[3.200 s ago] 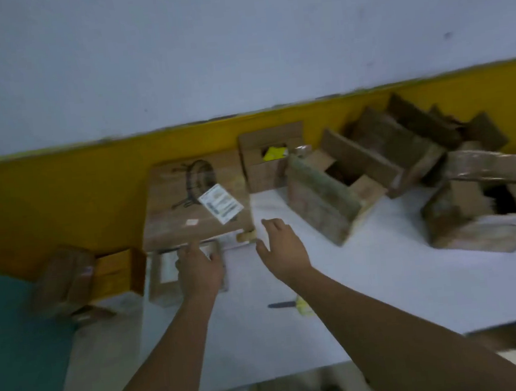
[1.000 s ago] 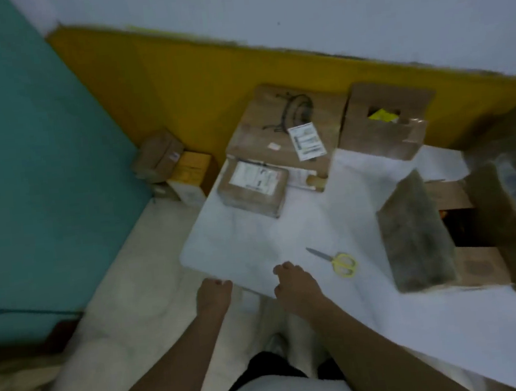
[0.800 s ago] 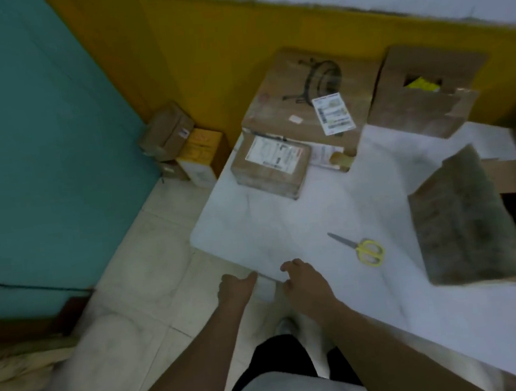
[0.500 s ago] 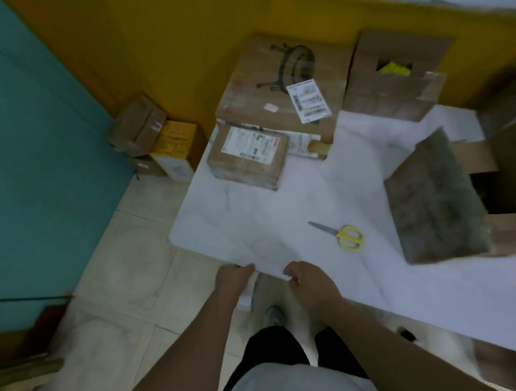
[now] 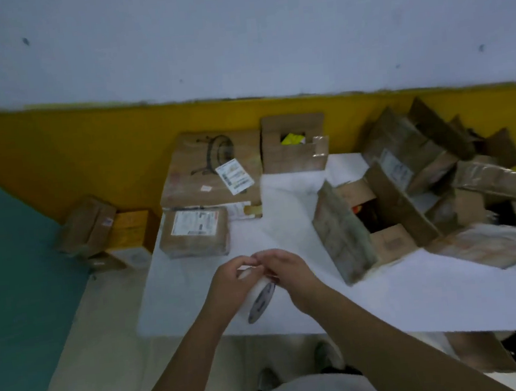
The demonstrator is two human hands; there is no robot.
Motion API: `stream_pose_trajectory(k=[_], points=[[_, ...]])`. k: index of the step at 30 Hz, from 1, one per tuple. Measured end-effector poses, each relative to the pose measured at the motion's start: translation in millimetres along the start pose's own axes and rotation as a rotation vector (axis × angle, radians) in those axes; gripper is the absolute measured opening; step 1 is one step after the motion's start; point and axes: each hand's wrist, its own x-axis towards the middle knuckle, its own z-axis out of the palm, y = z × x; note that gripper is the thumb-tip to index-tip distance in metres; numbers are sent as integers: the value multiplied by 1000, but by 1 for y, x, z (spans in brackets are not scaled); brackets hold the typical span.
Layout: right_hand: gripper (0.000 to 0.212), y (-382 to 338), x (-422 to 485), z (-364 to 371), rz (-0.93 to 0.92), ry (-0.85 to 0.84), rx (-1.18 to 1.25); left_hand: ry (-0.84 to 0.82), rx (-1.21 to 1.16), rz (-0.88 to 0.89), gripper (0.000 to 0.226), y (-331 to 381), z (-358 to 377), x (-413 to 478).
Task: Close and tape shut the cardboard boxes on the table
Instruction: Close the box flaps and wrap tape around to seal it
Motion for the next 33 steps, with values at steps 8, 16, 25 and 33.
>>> stream_pose_trajectory(k=[8,16,25,33], points=[[25,-16,-21,-89,-248,322,-482,-209,109,90,13,44,62,30],[35,7,-34,-165,-286,667,-1076,-391,196,45,38,59,117,31],[30,7,-43,-161,-388,347,-835,-450,219,-123,41,59,133,36],[27,46,-35,-135,-606,276,-841,-455,343,-164,40,60,111,46]])
